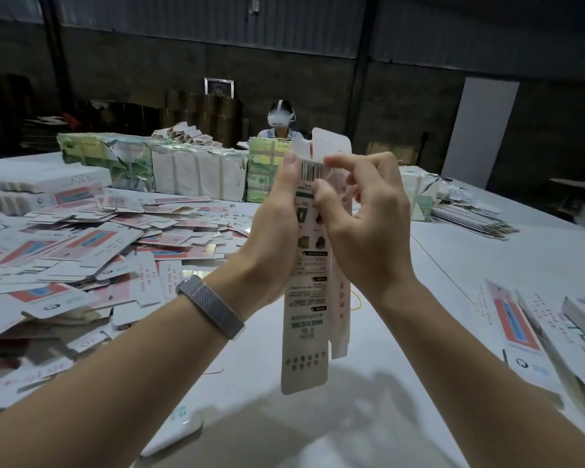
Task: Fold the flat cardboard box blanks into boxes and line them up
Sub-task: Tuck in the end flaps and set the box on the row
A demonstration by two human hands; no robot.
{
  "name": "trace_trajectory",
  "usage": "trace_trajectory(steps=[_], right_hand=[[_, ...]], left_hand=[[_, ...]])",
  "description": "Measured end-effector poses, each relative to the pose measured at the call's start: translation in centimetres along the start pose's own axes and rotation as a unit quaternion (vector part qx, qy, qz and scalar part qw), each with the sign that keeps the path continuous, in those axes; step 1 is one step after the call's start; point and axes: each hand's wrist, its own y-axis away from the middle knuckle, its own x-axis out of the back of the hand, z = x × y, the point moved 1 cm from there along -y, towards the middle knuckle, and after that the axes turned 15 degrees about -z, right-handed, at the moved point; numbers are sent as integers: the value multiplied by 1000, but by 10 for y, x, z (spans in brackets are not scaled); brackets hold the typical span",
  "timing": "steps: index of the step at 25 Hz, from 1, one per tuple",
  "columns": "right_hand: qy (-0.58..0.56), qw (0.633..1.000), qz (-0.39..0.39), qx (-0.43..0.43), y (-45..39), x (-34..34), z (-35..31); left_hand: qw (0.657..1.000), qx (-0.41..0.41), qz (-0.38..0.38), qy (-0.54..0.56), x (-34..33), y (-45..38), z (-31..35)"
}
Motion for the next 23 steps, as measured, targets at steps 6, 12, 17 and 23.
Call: trace_trajectory(steps=[6,12,17,23], right_hand=[[-15,998,-47,-33,-4,0,8],[-44,997,-59,-30,-7,7,7],[-89,994,-57,-8,-9,10,13],[-177,984,6,26,-7,7,10]], left_hand=[[999,8,-28,-44,0,-1,-8],[999,20,-36,-36,-4,-2,-11],[1000,15,-10,-18,-4,-4,-14],[998,-61,-2,-34,-3,-4,-14]])
